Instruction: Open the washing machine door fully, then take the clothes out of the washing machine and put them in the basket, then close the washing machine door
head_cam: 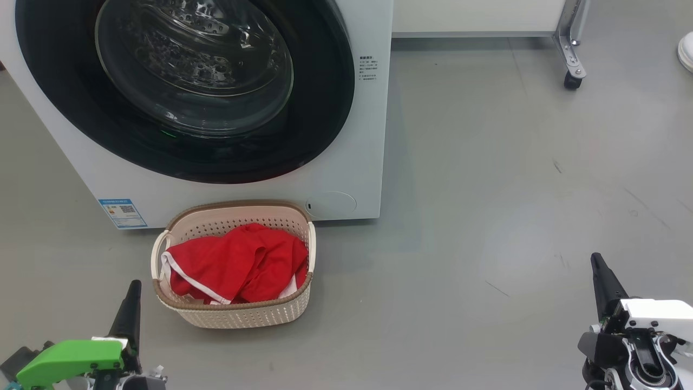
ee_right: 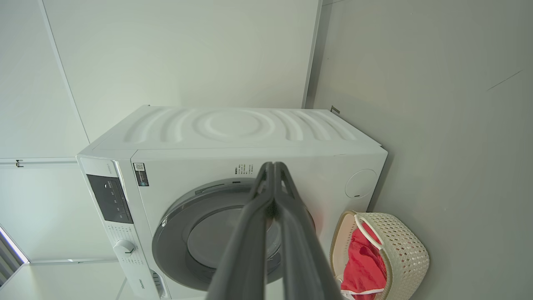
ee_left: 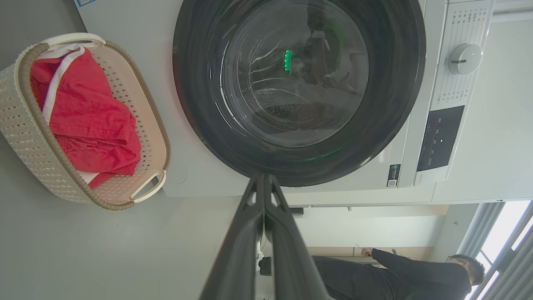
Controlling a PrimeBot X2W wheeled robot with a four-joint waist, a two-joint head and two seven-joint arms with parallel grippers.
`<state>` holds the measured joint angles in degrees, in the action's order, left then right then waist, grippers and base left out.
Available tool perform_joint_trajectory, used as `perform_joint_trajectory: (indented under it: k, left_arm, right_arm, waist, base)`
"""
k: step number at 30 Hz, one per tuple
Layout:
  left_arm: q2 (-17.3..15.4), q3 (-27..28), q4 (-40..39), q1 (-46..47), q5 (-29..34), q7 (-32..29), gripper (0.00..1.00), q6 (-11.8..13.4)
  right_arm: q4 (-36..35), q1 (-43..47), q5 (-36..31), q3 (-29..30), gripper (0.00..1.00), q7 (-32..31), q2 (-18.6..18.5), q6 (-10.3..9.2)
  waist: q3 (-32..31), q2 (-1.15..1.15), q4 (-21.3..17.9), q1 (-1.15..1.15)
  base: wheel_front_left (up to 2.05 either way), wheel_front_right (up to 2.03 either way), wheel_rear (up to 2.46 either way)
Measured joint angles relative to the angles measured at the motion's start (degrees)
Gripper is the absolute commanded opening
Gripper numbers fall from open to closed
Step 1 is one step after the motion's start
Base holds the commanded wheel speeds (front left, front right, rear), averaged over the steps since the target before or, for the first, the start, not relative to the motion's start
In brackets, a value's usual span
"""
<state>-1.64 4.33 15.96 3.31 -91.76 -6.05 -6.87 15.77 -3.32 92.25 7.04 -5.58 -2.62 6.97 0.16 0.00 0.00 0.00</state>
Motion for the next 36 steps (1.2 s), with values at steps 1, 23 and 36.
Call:
perform_joint_trajectory:
  k: [1,23,36]
  left_arm:
    - [0.00,0.01,0.00,0.00,-0.01,0.00,0.00,0.00]
    - [0.00,0.03,-0.05,0.00,0.00,-0.01,0.00,0.00]
    - [0.00,0.04,-0.07,0.00,-0.01,-0.01,0.00,0.00]
  right_arm:
    - [0.00,0.00,0.00,0.00,0.00,0.00,0.00,0.00]
    - [0.00,-0.01,0.00,0.03,0.00,-0.01,0.01,0.00]
    - [0.00,-0.01,0.00,0.04,0.00,-0.01,0.01,0.00]
  waist:
    - [0.00,0.00,0.00,0.00]
    - [0.00,0.00,0.00,0.00]
    - [0.01,0.00,0.00,0.00]
  base:
    - [0.00,0.00,0.00]
    - [0.00,0.00,0.00]
    - [0.00,0.00,0.00]
